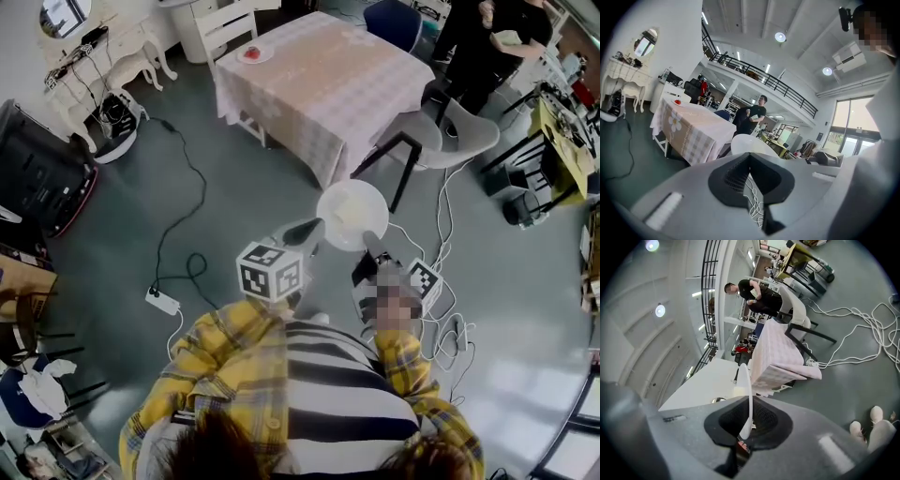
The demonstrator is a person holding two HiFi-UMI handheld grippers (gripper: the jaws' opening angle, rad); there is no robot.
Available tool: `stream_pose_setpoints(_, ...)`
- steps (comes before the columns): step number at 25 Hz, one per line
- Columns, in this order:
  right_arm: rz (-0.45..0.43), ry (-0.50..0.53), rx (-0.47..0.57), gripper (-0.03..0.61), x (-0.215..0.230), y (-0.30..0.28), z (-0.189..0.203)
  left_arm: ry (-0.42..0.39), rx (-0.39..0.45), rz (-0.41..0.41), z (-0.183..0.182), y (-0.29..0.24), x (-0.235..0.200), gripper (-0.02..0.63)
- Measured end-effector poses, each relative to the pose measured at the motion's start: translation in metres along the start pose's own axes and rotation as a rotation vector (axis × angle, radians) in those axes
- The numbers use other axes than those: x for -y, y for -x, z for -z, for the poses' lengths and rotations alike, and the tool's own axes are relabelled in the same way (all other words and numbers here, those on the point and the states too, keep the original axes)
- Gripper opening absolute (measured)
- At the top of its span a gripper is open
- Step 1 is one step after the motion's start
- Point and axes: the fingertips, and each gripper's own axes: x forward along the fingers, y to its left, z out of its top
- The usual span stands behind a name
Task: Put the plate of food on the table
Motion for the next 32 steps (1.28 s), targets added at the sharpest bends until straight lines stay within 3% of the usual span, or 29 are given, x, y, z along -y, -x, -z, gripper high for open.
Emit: stream_pose_setpoints(32, 0.019, -0.036, -0.087, 0.008, 0.032, -0.026, -0.038, 0.039, -0.012, -0.062, 0.012, -0.051, 0.004, 0.0)
